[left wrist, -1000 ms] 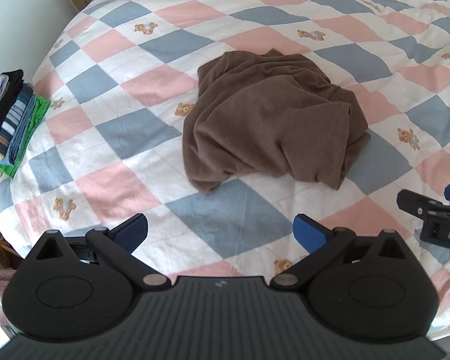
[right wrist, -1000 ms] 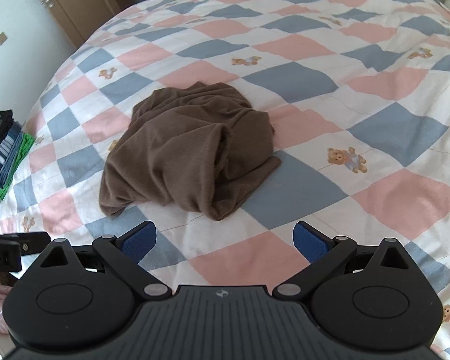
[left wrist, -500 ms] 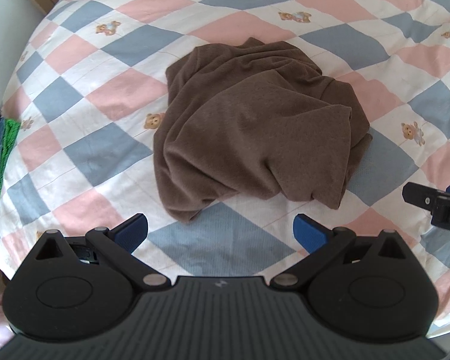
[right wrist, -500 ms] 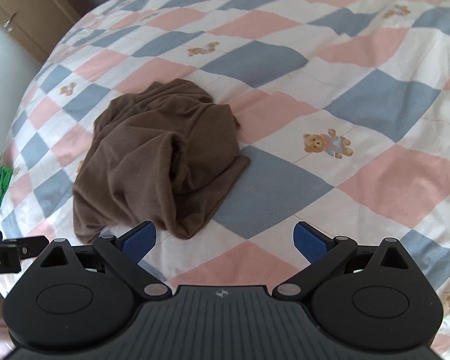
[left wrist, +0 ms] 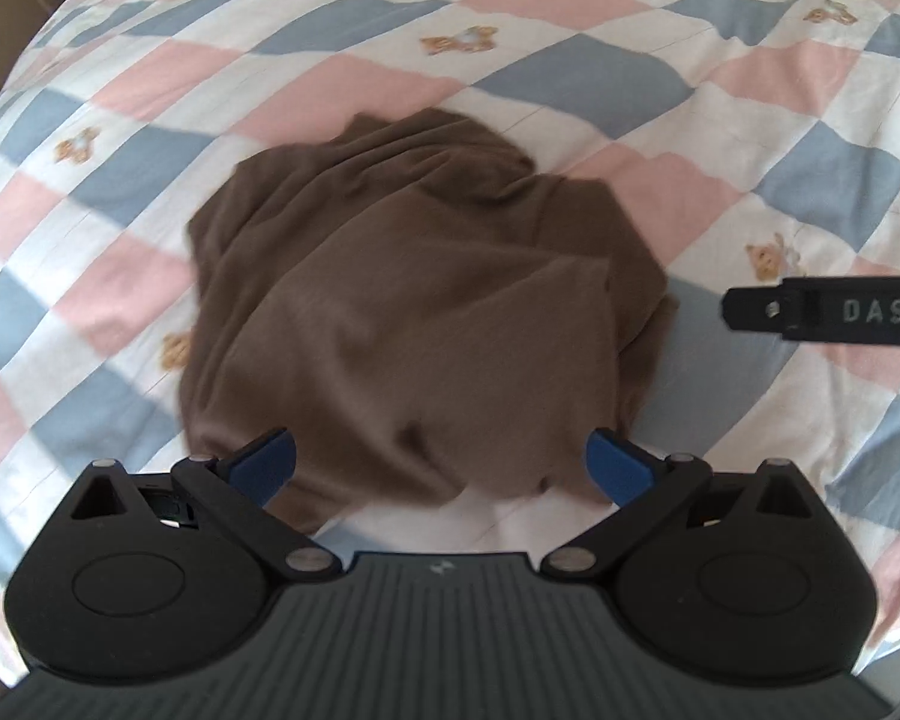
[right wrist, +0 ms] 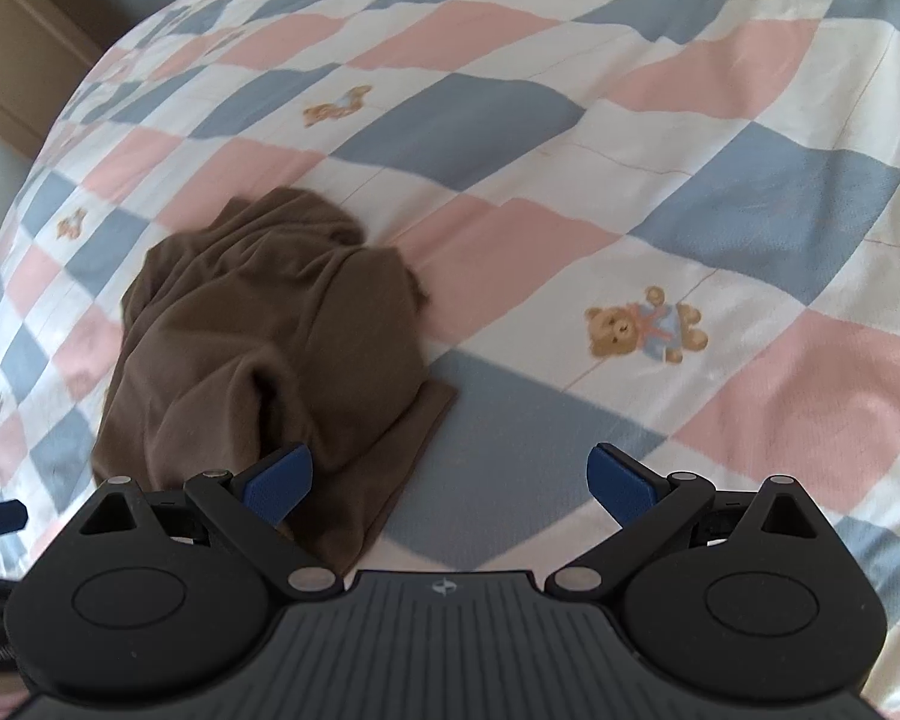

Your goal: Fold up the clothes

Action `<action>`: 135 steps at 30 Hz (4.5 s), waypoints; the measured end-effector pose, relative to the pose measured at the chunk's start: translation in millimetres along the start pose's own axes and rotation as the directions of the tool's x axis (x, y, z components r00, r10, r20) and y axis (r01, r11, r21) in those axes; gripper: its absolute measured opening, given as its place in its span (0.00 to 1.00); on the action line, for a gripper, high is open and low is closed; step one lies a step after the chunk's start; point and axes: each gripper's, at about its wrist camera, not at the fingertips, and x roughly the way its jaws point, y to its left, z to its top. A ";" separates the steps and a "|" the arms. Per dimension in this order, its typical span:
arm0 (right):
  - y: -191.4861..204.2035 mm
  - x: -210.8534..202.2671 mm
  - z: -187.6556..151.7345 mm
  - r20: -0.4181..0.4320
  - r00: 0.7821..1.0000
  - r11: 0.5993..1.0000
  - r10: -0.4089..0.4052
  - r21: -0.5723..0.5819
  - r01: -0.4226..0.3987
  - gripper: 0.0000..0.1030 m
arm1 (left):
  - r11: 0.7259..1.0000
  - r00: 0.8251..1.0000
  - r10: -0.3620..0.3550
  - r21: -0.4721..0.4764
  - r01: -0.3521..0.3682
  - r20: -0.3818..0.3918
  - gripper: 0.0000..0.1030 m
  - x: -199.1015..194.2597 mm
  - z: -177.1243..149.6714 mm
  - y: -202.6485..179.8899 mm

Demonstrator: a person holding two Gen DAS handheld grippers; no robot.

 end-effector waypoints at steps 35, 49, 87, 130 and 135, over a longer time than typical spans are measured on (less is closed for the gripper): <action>33.8 65.5 25.9 -0.025 0.920 0.919 0.391 -0.049 -0.392 0.04 | 0.989 0.996 0.092 -0.121 -0.089 0.018 0.05 -30.3 -95.4 100.8; 99.6 -4.9 -137.0 -0.380 0.824 0.744 0.419 -0.377 -0.552 0.15 | 0.969 0.963 0.231 -0.055 -0.240 -0.141 0.18 -35.4 -185.9 102.9; 78.7 38.1 -30.2 0.026 0.980 0.653 0.198 -0.749 -0.112 0.59 | 0.892 0.936 0.351 -0.307 -0.332 0.007 0.04 -15.4 -165.9 167.9; 165.5 -134.0 -37.0 0.451 0.721 0.502 0.526 -0.849 0.164 0.03 | 0.904 0.758 0.423 -0.176 -0.389 0.496 0.05 -178.0 -114.4 175.3; 165.1 -187.6 -39.8 0.550 0.673 0.560 0.494 -0.794 0.238 0.03 | 0.927 0.742 0.361 -0.132 -0.351 0.565 0.05 -211.7 -96.7 174.9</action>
